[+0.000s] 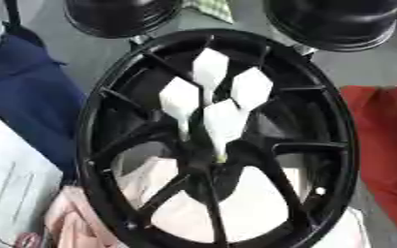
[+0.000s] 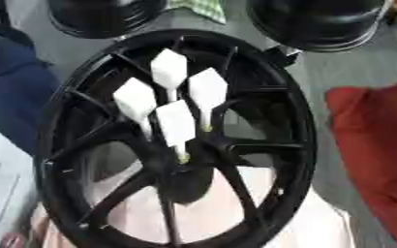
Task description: Pull the pin out of the wheel hub.
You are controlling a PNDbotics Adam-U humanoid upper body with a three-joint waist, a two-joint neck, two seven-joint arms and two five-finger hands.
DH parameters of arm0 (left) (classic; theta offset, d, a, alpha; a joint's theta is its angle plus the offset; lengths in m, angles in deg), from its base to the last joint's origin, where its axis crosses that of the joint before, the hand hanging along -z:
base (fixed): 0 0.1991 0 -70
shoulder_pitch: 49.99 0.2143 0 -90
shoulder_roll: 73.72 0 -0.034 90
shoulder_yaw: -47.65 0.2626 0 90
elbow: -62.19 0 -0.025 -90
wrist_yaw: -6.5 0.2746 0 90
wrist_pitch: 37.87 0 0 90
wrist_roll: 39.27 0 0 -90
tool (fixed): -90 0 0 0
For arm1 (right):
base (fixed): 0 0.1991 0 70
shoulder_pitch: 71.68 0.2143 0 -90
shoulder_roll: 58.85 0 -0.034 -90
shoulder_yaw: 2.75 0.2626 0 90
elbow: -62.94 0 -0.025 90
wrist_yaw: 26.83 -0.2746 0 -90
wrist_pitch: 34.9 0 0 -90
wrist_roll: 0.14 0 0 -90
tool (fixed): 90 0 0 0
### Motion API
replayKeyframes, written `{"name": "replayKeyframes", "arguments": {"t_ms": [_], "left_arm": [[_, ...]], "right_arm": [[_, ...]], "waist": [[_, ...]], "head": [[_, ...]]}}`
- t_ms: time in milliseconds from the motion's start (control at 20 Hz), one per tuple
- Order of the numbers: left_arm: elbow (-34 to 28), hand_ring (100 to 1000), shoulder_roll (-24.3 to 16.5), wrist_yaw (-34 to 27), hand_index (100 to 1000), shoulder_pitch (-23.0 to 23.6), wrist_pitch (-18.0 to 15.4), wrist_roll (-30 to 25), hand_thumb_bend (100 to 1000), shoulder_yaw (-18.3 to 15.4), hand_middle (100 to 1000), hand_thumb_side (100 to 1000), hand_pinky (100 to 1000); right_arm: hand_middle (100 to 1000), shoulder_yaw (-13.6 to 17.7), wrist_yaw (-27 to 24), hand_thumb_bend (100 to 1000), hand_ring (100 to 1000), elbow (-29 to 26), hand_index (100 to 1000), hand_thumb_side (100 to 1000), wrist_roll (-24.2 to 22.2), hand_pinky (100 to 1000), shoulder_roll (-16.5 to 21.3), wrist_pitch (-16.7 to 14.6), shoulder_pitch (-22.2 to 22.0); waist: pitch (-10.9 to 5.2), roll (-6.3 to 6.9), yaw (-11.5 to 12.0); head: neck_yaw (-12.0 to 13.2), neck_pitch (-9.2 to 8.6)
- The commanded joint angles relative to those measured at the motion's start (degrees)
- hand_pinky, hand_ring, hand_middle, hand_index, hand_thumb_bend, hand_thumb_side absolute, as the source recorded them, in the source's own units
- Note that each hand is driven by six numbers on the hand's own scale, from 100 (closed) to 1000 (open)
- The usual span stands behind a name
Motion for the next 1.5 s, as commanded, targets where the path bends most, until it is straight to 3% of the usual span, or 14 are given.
{"name": "replayKeyframes", "arguments": {"t_ms": [50,650,1150,1500], "left_arm": [[-1.25,674,-1.1,-0.15,706,-0.47,-0.12,0.29,588,-0.52,558,498,663],[-1.25,676,-1.14,-0.13,706,-0.31,-0.17,0.25,588,-0.5,558,498,664],[-1.25,676,-1.46,-0.09,703,-0.68,-0.04,-0.07,584,-0.3,559,494,664],[-1.25,676,-1.43,-0.28,703,-0.78,-0.03,-0.46,589,-0.15,559,493,666]], "right_arm": [[627,1.04,-0.29,100,727,-0.71,748,187,0.02,814,2.4,-0.04,0.52],[652,-0.09,-0.17,100,745,-1.1,759,196,-1.97,824,2.3,-1.18,0.75],[700,-9.75,6.51,100,786,-1.82,778,318,-10.11,849,0.57,-8.35,4.51],[707,-12.42,10.38,100,789,3.24,780,378,-16.04,849,-2.9,-12.45,8.01]], "waist": [[-1.52,-0.02,0.04],[-1.64,-0.45,0.2],[-1.38,-1.22,1.19],[-1.32,-1.5,1.52]], "head": [[0.31,0.09],[0.61,-0.15],[-0.22,-0.8],[-0.64,-0.9]]}}
